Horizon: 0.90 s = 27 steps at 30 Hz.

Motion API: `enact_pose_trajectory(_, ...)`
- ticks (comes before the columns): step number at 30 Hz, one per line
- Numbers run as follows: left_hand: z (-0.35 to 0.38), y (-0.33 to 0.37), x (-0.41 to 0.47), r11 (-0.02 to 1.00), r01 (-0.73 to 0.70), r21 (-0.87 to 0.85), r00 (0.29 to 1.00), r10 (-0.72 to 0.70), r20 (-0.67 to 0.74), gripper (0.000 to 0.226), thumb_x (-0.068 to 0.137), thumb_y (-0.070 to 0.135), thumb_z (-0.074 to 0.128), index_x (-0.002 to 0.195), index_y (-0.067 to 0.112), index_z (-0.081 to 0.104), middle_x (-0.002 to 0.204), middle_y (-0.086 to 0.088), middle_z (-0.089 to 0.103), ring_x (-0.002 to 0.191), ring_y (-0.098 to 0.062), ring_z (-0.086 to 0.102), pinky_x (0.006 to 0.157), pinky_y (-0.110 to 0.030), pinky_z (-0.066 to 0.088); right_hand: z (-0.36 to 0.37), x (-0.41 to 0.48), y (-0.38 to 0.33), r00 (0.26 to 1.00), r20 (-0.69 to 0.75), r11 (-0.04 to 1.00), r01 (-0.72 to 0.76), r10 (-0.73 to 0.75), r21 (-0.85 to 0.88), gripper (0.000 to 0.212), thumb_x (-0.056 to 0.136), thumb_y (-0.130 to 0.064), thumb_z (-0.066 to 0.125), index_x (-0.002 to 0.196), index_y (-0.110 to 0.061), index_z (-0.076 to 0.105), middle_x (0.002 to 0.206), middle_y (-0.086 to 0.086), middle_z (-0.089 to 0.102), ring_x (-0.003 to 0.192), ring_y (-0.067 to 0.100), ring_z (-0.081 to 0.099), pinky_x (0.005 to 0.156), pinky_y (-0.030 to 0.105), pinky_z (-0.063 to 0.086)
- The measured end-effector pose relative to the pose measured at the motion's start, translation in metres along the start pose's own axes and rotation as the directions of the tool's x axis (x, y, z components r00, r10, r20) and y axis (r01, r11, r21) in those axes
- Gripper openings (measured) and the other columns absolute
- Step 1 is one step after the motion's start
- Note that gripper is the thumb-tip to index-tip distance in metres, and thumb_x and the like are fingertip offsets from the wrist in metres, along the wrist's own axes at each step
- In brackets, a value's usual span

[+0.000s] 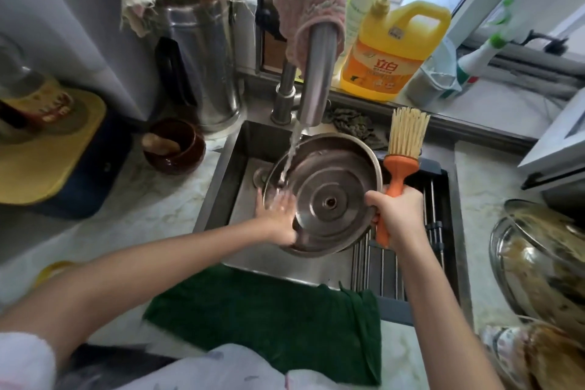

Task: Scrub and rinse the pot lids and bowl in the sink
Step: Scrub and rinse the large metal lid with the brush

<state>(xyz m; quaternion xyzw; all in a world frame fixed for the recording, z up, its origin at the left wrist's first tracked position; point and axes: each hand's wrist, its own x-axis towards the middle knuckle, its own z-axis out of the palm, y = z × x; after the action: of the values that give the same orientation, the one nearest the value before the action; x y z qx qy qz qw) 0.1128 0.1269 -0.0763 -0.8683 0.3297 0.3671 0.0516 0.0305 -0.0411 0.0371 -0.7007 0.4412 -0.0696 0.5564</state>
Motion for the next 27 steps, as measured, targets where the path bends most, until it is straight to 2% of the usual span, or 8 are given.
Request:
enact_pose_trajectory(3, 0.008, 0.003, -0.003, 0.998, 0.012, -0.057, 0.984, -0.002, 0.178, 0.072, 0.099, 0.050, 0.020, 0.147, 0.017, -0.022, 0.154, -0.006, -0.030, 0.143, -0.025, -0.025, 0.107, -0.061, -0.021, -0.001, -0.001, -0.003, 0.999, 0.044, 0.999, 0.006, -0.004, -0.042, 0.026, 0.071, 0.011, 0.063, 0.063, -0.007, 0.046, 0.054, 0.007, 0.043, 0.033, 0.009, 0.043, 0.035, 0.020, 0.038)
enact_pose_trajectory(8, -0.005, -0.039, 0.030, 0.868, 0.092, 0.489, 0.915, 0.120, -0.385, 0.063, 0.095, 0.045, 0.031, 0.152, 0.029, 0.009, 0.161, 0.006, 0.002, 0.147, -0.014, -0.003, 0.112, -0.048, -0.022, -0.004, -0.011, -0.009, 0.984, 0.169, 0.984, 0.084, -0.057, -0.157, 0.019, 0.071, 0.010, 0.063, 0.072, -0.004, 0.050, 0.058, 0.011, 0.043, 0.041, 0.017, 0.044, 0.037, 0.021, 0.041)
enact_pose_trajectory(11, -0.003, -0.029, 0.027, 0.959, 0.046, 0.278, 0.895, 0.084, -0.439, 0.064, 0.097, 0.037, 0.029, 0.153, 0.019, 0.005, 0.161, 0.002, 0.005, 0.147, -0.016, 0.000, 0.116, -0.048, -0.011, 0.003, -0.003, -0.006, 0.994, 0.065, 0.984, 0.095, -0.086, -0.153, 0.021, 0.068, 0.005, 0.066, 0.065, -0.006, 0.049, 0.055, 0.009, 0.046, 0.041, 0.018, 0.045, 0.040, 0.025, 0.041)
enact_pose_trajectory(15, 0.007, -0.009, 0.007, 0.961, -0.056, -0.273, 0.998, 0.056, -0.007, 0.063, 0.097, 0.025, 0.038, 0.152, 0.012, 0.009, 0.160, -0.006, 0.004, 0.144, -0.024, 0.017, 0.117, -0.052, 0.009, 0.010, 0.013, 0.007, 0.998, -0.063, 0.998, -0.001, -0.002, -0.061, 0.026, 0.068, 0.003, 0.067, 0.060, -0.011, 0.046, 0.055, 0.009, 0.047, 0.046, 0.021, 0.049, 0.050, 0.031, 0.043)
enact_pose_trajectory(17, 0.013, -0.011, -0.007, 0.732, -0.110, -0.673, 0.988, 0.008, -0.153, 0.060, 0.089, 0.002, 0.049, 0.146, 0.016, 0.033, 0.156, -0.007, 0.022, 0.125, -0.025, 0.045, 0.100, -0.035, 0.042, 0.009, 0.012, 0.018, 0.994, -0.053, 0.994, -0.093, 0.096, 0.052, 0.027, 0.073, 0.006, 0.064, 0.063, -0.010, 0.045, 0.056, 0.010, 0.046, 0.042, 0.019, 0.048, 0.046, 0.027, 0.043)
enact_pose_trajectory(20, 0.012, -0.012, -0.036, 0.481, -0.292, -0.827, 0.792, -0.363, -0.491, 0.082, 0.076, -0.013, 0.057, 0.145, 0.022, 0.031, 0.150, -0.009, 0.010, 0.131, -0.025, 0.028, 0.091, -0.009, 0.040, 0.009, 0.008, 0.036, 0.968, -0.007, 0.947, -0.243, 0.250, 0.209, 0.023, 0.077, 0.010, 0.059, 0.067, -0.007, 0.047, 0.054, 0.008, 0.045, 0.031, 0.010, 0.045, 0.035, 0.017, 0.038)
enact_pose_trajectory(24, 0.001, -0.023, -0.046, -0.236, 0.008, -0.972, 0.961, -0.267, 0.073, 0.070, 0.084, -0.008, 0.048, 0.145, 0.016, 0.024, 0.140, -0.022, 0.039, 0.125, -0.039, 0.045, 0.097, -0.052, 0.046, 0.009, 0.005, 0.056, 0.942, 0.050, 0.901, -0.332, 0.331, 0.281, 0.020, 0.079, 0.008, 0.058, 0.071, -0.007, 0.049, 0.054, 0.005, 0.045, 0.033, 0.009, 0.044, 0.038, 0.019, 0.040)
enact_pose_trajectory(27, -0.001, -0.033, -0.056, -0.354, 0.138, -0.925, 0.979, -0.094, 0.182, 0.043, 0.083, -0.010, 0.038, 0.126, -0.002, 0.044, 0.109, -0.025, 0.062, 0.093, -0.036, 0.066, 0.065, -0.050, 0.059, 0.003, 0.006, 0.052, 0.969, 0.119, 0.976, -0.213, 0.217, -0.044, 0.012, 0.082, 0.000, 0.058, 0.076, -0.006, 0.049, 0.061, 0.011, 0.050, 0.041, 0.017, 0.053, 0.045, 0.031, 0.049)
